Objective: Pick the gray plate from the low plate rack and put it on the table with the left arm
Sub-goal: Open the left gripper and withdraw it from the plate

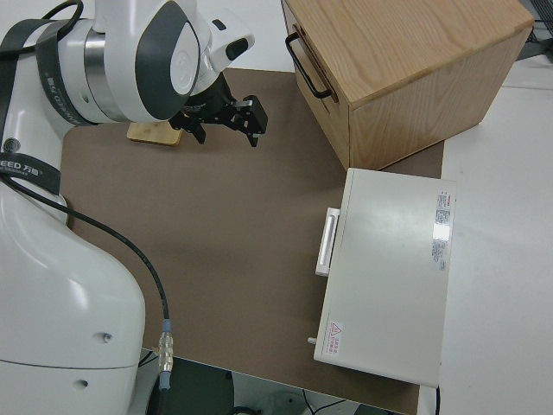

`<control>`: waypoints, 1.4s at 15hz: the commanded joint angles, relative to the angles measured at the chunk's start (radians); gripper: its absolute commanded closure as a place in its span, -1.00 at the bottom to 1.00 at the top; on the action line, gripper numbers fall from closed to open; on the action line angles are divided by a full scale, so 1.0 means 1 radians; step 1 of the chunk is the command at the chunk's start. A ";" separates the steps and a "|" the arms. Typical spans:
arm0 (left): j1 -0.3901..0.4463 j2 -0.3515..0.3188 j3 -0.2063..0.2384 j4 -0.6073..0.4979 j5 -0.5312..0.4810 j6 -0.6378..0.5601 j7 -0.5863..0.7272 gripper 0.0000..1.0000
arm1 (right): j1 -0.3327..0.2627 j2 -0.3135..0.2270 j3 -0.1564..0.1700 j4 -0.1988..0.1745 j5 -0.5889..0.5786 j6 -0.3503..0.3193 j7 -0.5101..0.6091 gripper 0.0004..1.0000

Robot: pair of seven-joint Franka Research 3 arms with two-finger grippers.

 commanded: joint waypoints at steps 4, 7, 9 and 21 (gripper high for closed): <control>0.028 0.000 0.000 0.306 0.222 -0.248 -0.246 -0.98 | 0.007 0.000 -0.006 0.006 0.003 -0.001 0.004 -0.97; 0.018 -0.004 -0.013 0.444 0.382 -0.333 -0.329 -0.98 | 0.007 0.000 -0.006 0.006 0.003 -0.002 0.004 -0.97; 0.016 -0.004 -0.012 0.524 0.414 -0.382 -0.347 -0.98 | 0.007 0.000 -0.006 0.006 0.003 -0.001 0.004 -0.97; 0.008 -0.009 -0.021 0.687 0.509 -0.500 -0.418 -0.99 | 0.007 0.000 -0.006 0.006 0.003 -0.001 0.004 -0.97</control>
